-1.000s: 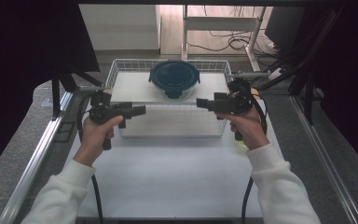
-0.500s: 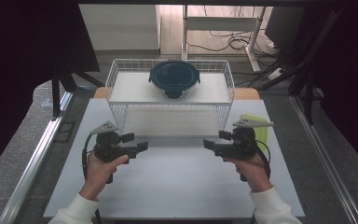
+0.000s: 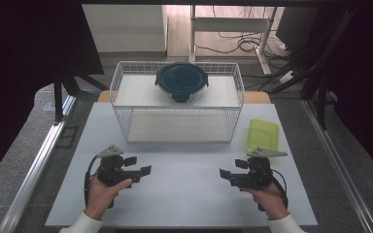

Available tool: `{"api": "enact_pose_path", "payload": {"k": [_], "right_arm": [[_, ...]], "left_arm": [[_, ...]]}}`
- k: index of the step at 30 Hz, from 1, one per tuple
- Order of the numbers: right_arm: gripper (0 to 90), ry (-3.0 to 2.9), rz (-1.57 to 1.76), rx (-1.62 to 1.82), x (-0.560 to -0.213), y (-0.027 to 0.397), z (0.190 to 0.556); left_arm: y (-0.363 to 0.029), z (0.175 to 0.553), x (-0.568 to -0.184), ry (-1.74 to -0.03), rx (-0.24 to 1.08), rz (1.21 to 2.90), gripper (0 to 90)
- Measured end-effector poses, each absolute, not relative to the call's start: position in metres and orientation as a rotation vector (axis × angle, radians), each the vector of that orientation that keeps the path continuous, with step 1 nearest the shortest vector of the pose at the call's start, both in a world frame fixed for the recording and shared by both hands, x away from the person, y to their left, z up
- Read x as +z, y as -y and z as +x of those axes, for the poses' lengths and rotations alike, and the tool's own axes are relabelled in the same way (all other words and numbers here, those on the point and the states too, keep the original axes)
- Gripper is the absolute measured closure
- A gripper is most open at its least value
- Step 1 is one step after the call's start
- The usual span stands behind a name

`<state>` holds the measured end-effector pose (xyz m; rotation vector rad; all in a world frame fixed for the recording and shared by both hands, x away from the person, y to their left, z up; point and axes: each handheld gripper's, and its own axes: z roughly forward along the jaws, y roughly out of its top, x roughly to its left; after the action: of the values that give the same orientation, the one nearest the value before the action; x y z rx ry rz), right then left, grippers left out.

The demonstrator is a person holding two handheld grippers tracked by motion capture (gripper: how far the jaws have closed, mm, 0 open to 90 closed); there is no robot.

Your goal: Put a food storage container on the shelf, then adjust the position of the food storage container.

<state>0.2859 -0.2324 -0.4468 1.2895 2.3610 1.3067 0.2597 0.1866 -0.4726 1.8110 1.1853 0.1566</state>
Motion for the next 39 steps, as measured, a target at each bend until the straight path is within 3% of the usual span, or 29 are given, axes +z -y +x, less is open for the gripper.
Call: {"api": "enact_pose_path", "payload": {"k": [14, 19, 29, 32, 35, 39], "right_arm": [[21.5, -2.361, 1.299, 1.236, -0.454, 0.232, 0.289], [25.9, -2.389, 1.305, 1.245, -0.453, 0.234, 0.292], [36.8, -2.36, 1.317, 1.208, -0.421, 0.266, 0.301], [39.6, -2.316, 1.374, 1.138, -0.404, 0.283, 0.321], [44.8, -2.293, 1.402, 1.062, -0.396, 0.294, 0.342], [58.7, -2.265, 1.407, 1.042, -0.39, 0.31, 0.371]], "left_arm": [[-0.192, 0.254, -0.473, -1.195, 0.184, 1.823, 23.3], [-0.195, 0.257, -0.472, -1.185, 0.179, 1.832, 22.1], [-0.189, 0.27, -0.478, -1.143, 0.145, 1.874, 22.0], [-0.187, 0.273, -0.48, -1.142, 0.159, 1.897, 21.4], [-0.186, 0.273, -0.482, -1.153, 0.15, 1.897, 21.3], [-0.186, 0.271, -0.481, -1.149, 0.083, 1.885, 21.6]]}}
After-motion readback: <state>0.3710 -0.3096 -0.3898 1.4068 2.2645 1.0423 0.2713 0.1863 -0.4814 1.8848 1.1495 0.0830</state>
